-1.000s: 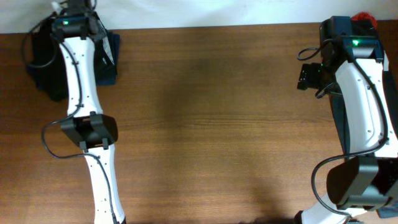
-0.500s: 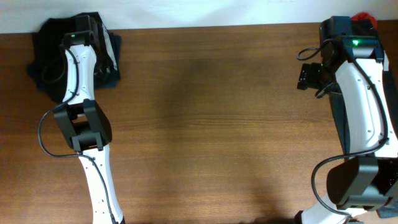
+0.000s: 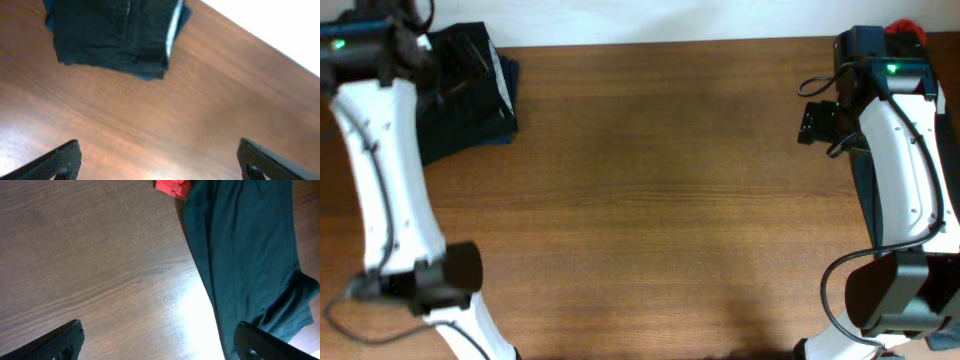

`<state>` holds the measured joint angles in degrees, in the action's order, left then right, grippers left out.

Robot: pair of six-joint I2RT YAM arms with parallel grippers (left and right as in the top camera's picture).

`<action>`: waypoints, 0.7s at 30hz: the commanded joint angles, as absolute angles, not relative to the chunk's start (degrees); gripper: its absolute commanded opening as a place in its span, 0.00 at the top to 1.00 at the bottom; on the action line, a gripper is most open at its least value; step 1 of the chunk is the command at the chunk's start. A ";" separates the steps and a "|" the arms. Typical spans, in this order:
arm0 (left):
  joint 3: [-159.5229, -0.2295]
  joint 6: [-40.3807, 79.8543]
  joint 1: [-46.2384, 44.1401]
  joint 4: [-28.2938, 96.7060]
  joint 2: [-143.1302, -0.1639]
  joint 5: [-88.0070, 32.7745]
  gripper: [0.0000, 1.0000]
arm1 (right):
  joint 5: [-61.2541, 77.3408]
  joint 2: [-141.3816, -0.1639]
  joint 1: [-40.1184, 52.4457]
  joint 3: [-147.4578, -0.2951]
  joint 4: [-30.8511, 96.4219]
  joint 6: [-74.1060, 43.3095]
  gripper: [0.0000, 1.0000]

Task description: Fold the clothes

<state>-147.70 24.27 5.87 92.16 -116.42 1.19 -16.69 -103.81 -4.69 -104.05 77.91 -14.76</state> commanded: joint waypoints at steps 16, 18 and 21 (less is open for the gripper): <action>-126.67 19.66 -20.99 96.71 -85.17 0.19 0.01 | -17.63 -103.50 -4.91 -104.79 77.80 -14.90 0.01; -126.67 19.40 -20.99 96.71 -85.17 1.45 0.01 | -17.63 -103.50 -4.91 -104.79 77.80 -14.90 0.01; -126.67 19.42 -20.97 96.71 -84.55 2.79 0.01 | -17.63 -103.50 -4.91 -104.79 77.78 -14.90 0.01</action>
<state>-126.80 20.53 -20.84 96.82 -85.30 1.10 -16.69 -103.81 -4.69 -104.05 77.80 -14.76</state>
